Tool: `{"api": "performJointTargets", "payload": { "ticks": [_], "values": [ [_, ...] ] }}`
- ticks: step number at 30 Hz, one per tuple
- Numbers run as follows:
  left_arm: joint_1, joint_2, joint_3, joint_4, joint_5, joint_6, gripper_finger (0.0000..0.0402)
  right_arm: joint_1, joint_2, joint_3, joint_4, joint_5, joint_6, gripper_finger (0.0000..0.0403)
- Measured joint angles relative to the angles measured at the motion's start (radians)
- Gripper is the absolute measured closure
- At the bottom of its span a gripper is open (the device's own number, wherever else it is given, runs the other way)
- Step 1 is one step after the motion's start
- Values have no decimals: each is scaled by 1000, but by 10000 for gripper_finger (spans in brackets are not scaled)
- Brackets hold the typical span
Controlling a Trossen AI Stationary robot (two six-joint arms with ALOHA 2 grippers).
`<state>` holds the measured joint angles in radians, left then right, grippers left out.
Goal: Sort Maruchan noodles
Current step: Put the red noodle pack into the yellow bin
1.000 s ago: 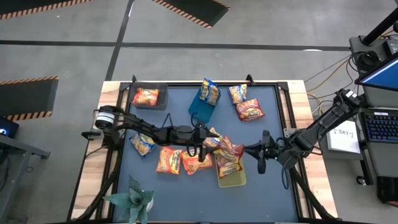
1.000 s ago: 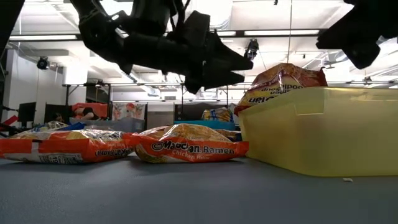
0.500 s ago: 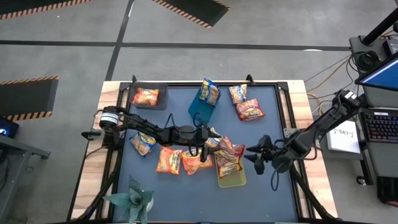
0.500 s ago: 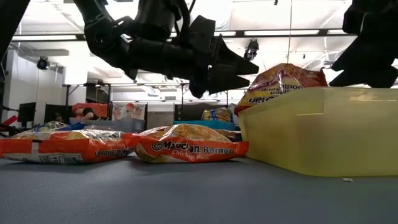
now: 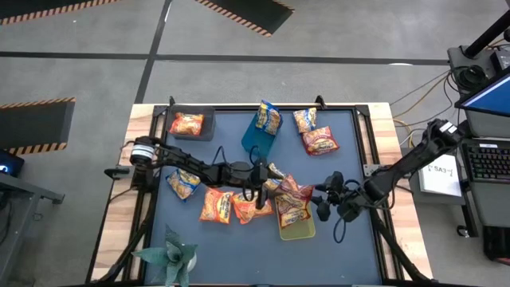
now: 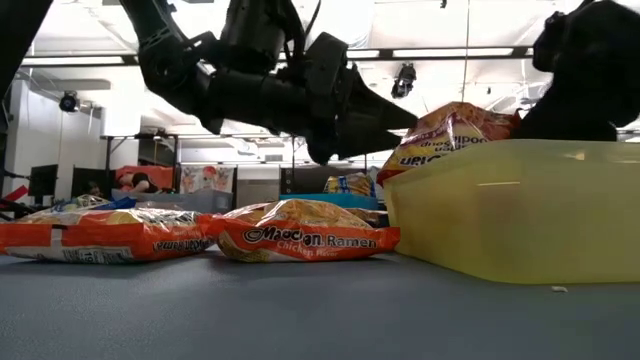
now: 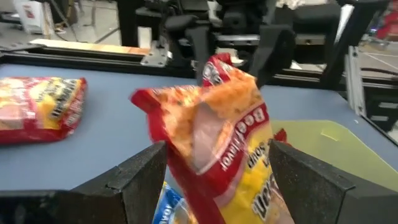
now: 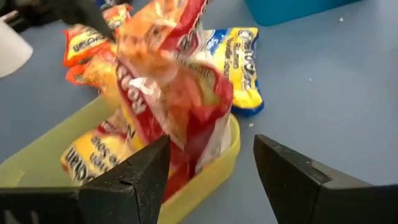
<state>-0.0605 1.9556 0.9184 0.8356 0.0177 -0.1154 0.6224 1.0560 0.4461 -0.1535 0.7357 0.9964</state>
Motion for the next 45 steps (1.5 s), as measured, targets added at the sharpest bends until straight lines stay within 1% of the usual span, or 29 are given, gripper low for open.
{"api": "performJointTargets", "payload": {
  "ticks": [4, 8, 12, 14, 17, 25, 27, 31, 35, 37, 42, 45],
  "values": [
    [0, 31, 23, 2, 2, -18, 136, -32, 22, -2, 84, -3, -84, 183],
    [0, 58, 49, 0, 28, -24, 138, -52, 22, -2, 114, -11, -138, 183],
    [0, 61, 58, 2, 48, -25, 149, -57, 17, -2, 122, -10, -169, 185],
    [0, 61, 57, -2, 49, -25, 156, -57, 16, -2, 141, -10, -193, 195],
    [0, 61, 57, -6, 49, -25, 166, -57, 16, 3, 140, -11, -225, 231],
    [-2, 57, 56, -9, 103, -17, 181, -56, 14, 31, 136, -15, -355, 370],
    [-2, 51, 56, -19, 105, -6, 183, -56, 14, 43, 135, -14, -396, 387],
    [-2, 24, 55, -55, 106, 21, 187, -56, 14, 78, 116, -11, -464, 390],
    [-6, -7, 55, -109, 106, 59, 187, -56, 14, 121, 44, -10, -561, 390],
    [-9, -15, 55, -133, 107, 71, 187, -57, 14, 137, 15, -10, -655, 390],
    [-16, -31, 55, -189, 103, 81, 187, -58, 14, 148, 9, -10, -908, 392],
    [-17, -41, 55, -219, 99, 81, 187, -58, 22, 149, 8, 8, -1011, 394]
  ]
}}
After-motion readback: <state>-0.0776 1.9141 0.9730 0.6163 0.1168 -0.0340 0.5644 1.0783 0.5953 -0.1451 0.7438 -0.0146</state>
